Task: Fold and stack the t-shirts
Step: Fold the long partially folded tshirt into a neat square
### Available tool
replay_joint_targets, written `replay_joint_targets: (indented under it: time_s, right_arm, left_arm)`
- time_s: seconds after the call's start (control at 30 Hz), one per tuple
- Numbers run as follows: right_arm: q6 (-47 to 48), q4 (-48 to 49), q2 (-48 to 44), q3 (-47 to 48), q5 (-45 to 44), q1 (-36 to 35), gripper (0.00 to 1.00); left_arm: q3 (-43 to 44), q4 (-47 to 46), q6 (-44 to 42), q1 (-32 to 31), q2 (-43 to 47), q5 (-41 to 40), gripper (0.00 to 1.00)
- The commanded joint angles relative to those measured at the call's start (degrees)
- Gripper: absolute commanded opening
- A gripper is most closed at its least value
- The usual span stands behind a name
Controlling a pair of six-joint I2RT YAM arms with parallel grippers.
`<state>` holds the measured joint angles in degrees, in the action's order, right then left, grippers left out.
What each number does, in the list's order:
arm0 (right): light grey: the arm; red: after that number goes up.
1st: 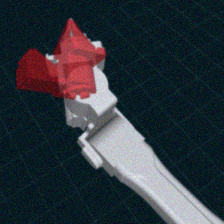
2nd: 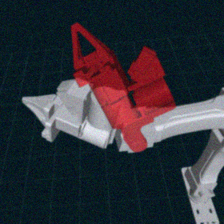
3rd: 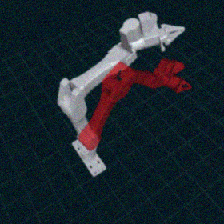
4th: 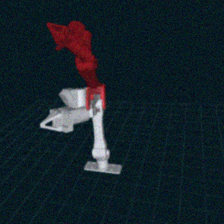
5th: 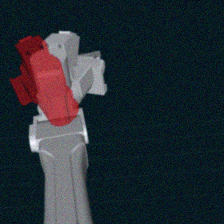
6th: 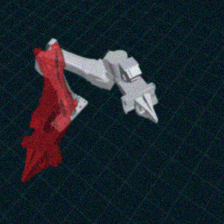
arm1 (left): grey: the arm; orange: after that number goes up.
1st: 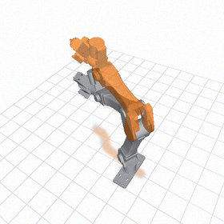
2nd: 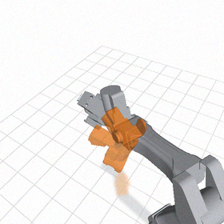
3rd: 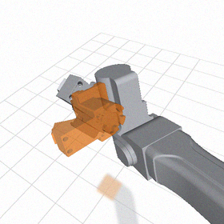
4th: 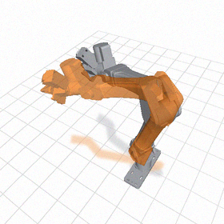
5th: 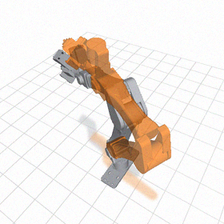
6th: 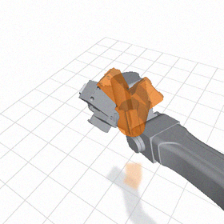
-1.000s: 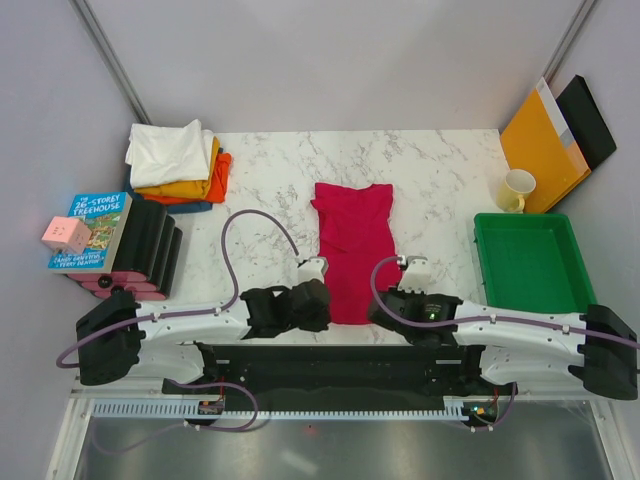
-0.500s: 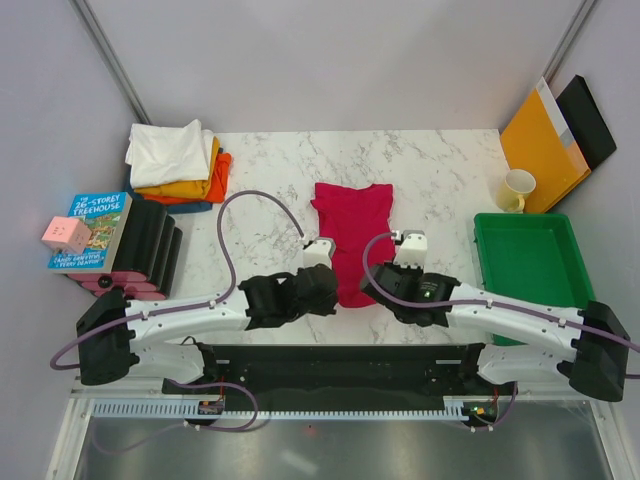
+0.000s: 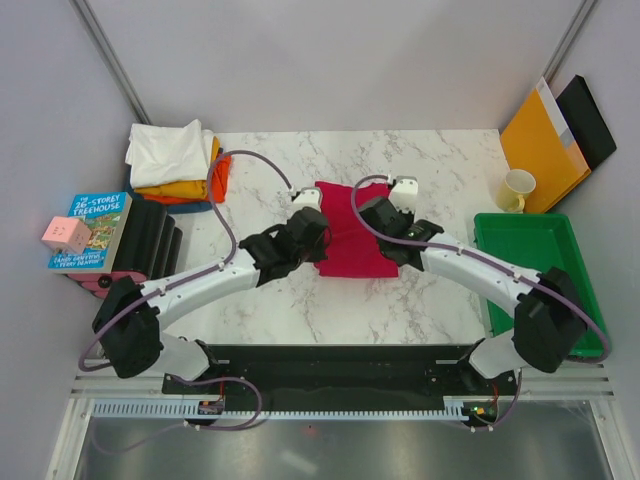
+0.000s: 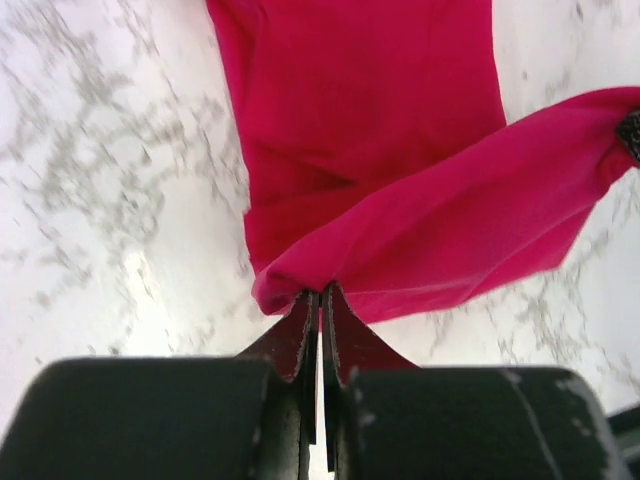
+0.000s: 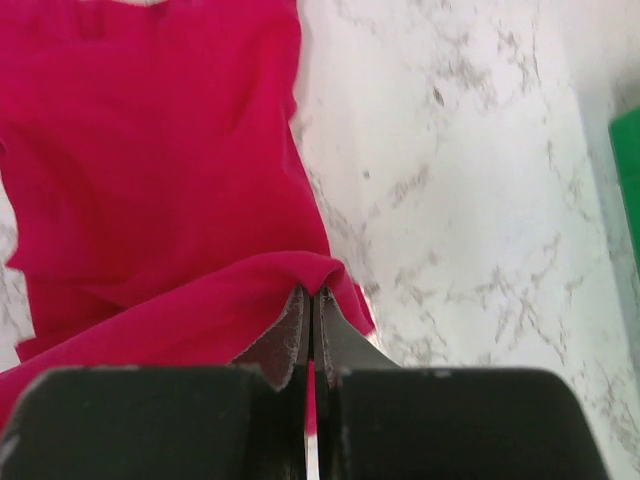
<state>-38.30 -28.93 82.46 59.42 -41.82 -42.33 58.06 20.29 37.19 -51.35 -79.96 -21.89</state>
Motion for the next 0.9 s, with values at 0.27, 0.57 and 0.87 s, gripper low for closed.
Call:
replay_joint_targets:
  time_s: [0.27,0.57,0.87]
  right_arm:
    - [9.1,6.9,16.3,20.5,3.0,9.5,0.00]
    - [9.9,9.8,28.5,27.9,5.1,12.9,0.00]
    - [10.0,10.8,36.6,31.5,6.1,14.2,0.00]
  left_arm:
    - [20.9,-4.9,-14.0,9.1,-14.7,3.1,0.02]
    - [31.1,-4.6,-14.2,13.7,-26.6,5.7,0.02]
    - [37.0,-4.2,-14.6,17.9,-36.4,8.4,0.02]
